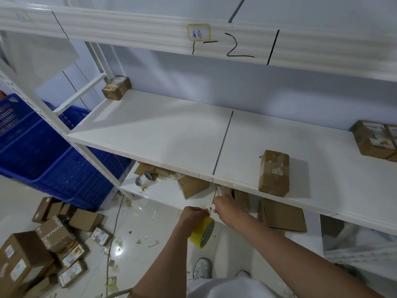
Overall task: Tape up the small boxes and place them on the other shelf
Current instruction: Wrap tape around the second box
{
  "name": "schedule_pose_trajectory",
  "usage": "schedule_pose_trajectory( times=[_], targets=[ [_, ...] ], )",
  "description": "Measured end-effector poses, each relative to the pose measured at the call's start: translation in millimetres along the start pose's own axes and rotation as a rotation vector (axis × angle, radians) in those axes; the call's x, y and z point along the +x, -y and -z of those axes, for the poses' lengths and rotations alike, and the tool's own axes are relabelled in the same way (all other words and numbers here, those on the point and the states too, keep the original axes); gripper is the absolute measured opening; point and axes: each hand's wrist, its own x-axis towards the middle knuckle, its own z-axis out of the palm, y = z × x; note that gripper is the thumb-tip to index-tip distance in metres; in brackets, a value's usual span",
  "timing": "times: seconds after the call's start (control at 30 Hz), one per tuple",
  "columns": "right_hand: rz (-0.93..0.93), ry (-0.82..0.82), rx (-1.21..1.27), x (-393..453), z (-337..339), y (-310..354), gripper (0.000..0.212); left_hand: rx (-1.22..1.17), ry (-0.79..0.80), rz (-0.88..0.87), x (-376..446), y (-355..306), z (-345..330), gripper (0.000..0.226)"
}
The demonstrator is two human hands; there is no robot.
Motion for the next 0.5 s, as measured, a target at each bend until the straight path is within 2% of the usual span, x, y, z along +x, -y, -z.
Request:
schedule_pose_trajectory(
  times=[0.07, 0.13, 0.23, 0.3, 0.37, 0.5],
  targets=[
    [0.003, 0.004, 0.004, -2.9, 0.2, -2.8, 0.038, -0.003, -0.001, -0.001, 0.2, -0.5, -0.8, 0.032],
    [0.009, 0.016, -0.007, -6.5, -0.9, -8.6, 0.042, -0.025, -0.02, 0.006, 1.1, 2.2, 0.9, 0.031],
    [-0.015, 0.033, 0.094, -11.3, -3.4, -26.6, 0.037, -0.027, -0.061, 0.023, 0.6, 13.3, 7.5, 0.022],
    [-0.051, 0.035, 0.221, -17.1, -2.0, -37.6, 0.023, -0.042, -0.058, 0.008, 0.8, 20.3, 9.4, 0.019],
    [-0.083, -0.003, 0.359, -24.3, 1.1, -47.1, 0.012, -0.064, -0.02, -0.013, -3.4, 20.0, 6.5, 0.02],
    [-0.137, -0.115, 0.568, -38.2, 19.3, -60.2, 0.01, -0.092, 0.091, -0.082, -13.7, -0.6, -7.2, 0.026]
  ],
)
